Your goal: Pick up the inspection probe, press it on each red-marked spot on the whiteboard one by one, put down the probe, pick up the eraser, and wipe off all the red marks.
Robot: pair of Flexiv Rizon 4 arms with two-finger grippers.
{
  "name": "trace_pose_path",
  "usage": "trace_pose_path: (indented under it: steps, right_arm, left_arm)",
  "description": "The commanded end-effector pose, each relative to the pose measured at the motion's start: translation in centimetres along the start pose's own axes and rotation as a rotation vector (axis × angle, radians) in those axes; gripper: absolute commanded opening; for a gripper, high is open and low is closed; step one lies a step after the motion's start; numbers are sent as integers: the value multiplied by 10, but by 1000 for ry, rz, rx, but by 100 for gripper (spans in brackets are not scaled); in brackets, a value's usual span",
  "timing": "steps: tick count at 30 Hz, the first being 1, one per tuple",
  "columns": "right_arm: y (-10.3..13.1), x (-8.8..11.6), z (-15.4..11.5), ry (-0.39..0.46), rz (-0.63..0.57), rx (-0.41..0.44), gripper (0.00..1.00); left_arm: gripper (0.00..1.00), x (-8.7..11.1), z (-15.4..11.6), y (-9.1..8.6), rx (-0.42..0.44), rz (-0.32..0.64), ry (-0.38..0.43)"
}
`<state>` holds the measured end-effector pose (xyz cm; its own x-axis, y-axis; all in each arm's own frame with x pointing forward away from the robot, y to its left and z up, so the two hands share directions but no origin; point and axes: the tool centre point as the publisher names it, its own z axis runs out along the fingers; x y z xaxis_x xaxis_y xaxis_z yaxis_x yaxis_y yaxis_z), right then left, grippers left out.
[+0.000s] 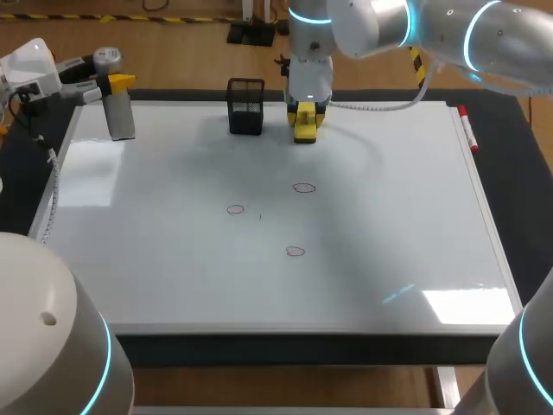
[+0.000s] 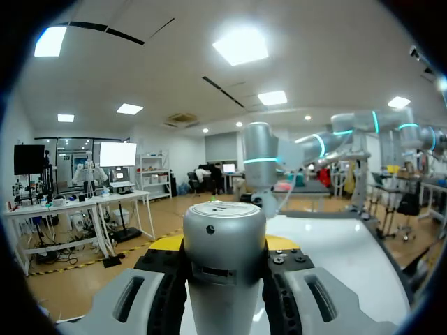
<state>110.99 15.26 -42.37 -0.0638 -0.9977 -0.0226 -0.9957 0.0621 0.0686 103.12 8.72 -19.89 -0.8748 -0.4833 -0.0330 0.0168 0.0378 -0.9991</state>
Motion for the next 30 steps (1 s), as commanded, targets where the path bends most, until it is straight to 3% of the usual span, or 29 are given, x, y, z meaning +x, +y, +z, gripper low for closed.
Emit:
trace_pose_path:
  steps: [1, 12, 30]
  right_arm:
    - [12, 6, -20, 14, 0, 28, 0]
    - [36, 43, -52, 24, 94, 76, 0]
    - [75, 153, -59, -4, 333, 117, 0]
  left_arm:
    - [0, 1, 0, -1, 0, 1, -1]
    - [0, 1, 0, -1, 0, 1, -1]
    - [0, 1, 0, -1, 0, 1, -1]
